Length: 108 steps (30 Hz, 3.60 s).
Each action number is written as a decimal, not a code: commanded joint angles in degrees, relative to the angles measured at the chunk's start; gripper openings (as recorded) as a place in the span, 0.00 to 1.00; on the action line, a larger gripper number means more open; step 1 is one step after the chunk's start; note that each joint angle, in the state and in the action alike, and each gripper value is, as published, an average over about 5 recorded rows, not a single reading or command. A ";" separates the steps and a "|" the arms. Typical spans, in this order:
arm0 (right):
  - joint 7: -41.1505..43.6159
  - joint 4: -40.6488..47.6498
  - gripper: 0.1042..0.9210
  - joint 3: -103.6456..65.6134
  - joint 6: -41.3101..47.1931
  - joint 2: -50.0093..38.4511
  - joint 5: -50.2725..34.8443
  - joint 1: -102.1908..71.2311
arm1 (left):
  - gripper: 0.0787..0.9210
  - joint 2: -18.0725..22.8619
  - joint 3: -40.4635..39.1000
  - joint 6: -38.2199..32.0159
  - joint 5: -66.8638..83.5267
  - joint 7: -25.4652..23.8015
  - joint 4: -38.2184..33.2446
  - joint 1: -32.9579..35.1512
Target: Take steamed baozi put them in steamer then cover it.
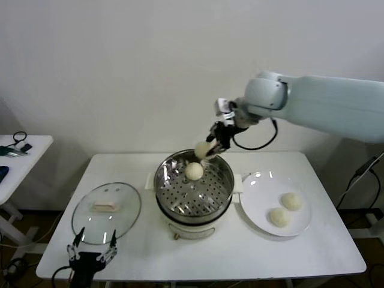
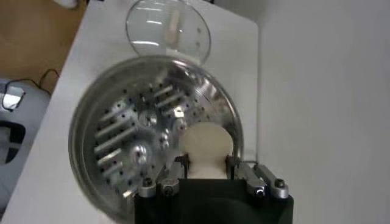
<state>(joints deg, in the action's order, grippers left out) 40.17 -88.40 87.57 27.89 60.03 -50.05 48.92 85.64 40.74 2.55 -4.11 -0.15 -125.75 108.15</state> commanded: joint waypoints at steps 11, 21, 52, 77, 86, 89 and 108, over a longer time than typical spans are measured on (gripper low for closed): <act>-8.60 12.91 0.42 -3.90 5.58 15.75 5.04 -20.32 | 0.88 0.11 0.18 -0.04 0.06 0.07 -0.70 0.31; -5.38 12.66 0.54 -3.69 2.45 14.13 5.55 -15.84 | 0.88 0.30 0.32 -0.01 0.07 0.08 -0.81 0.10; 15.81 1.37 0.88 0.10 -14.73 -39.44 34.65 -20.97 | 0.88 0.82 -0.52 0.58 -0.56 -0.12 -0.82 -0.45; 9.20 14.20 0.87 -21.34 -10.88 -25.19 38.19 -44.07 | 0.88 1.35 -0.37 0.92 -0.59 -0.11 0.12 -0.70; 11.94 12.83 0.62 -17.20 -11.39 -26.28 36.56 -37.92 | 0.88 1.39 -0.33 0.89 -0.60 -0.06 -0.22 -0.53; 13.75 11.92 0.53 -11.00 -14.03 -26.46 34.78 -28.84 | 0.88 1.38 -0.32 0.89 -0.62 -0.05 -0.46 -0.45; 15.66 -10.65 0.48 5.34 -45.31 -1.72 33.15 21.11 | 0.88 1.35 -0.98 1.04 -1.63 -0.21 -0.97 -0.41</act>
<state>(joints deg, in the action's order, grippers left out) 57.72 -83.77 89.84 -6.37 47.04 -19.78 52.90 87.02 39.79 3.50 -5.66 -0.33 -126.84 107.86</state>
